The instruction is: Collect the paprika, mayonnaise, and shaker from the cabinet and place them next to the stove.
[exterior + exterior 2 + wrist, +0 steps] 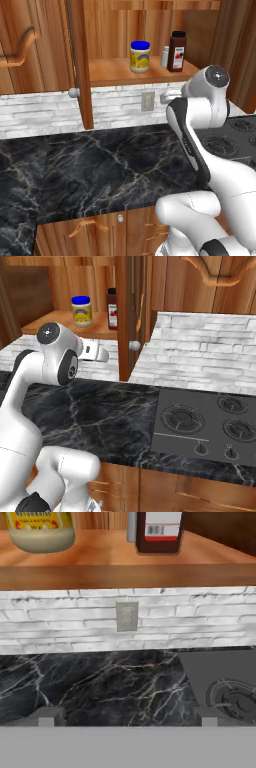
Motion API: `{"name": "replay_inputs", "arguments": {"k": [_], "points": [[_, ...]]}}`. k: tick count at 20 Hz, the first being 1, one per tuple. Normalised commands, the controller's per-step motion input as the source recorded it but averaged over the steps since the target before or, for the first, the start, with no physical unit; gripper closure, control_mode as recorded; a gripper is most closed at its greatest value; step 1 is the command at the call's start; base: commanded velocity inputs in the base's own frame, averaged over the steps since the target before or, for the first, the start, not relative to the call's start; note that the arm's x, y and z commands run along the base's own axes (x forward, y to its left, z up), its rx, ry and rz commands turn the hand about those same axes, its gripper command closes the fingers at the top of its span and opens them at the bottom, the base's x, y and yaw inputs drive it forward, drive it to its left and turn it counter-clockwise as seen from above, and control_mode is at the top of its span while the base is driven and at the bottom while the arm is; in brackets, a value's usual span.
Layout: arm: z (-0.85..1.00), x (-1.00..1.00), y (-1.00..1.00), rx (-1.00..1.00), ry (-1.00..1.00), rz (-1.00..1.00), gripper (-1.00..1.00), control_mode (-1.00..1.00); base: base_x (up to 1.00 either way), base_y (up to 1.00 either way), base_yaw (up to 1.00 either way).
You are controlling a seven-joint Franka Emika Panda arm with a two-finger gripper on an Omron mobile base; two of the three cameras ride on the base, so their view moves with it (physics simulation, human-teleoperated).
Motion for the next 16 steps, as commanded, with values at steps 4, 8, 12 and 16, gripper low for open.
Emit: {"name": "replay_inputs", "arguments": {"k": [4,8,12,16], "points": [[0.8,0.4,-0.19,0.0,-0.25,-0.04,-1.0,-1.0,0.0,0.0,0.0],[0.6,0.47,-0.14,0.0,-0.24,-0.01,-1.0,-1.0,0.0,0.0,0.0],[0.34,0.41,-0.09,0.0,-0.23,0.0,-1.0,-1.0,0.0,0.0,0.0],[0.31,0.16,-0.01,0.0,-0.16,0.0,-1.0,-1.0,0.0,0.0,0.0]]}}
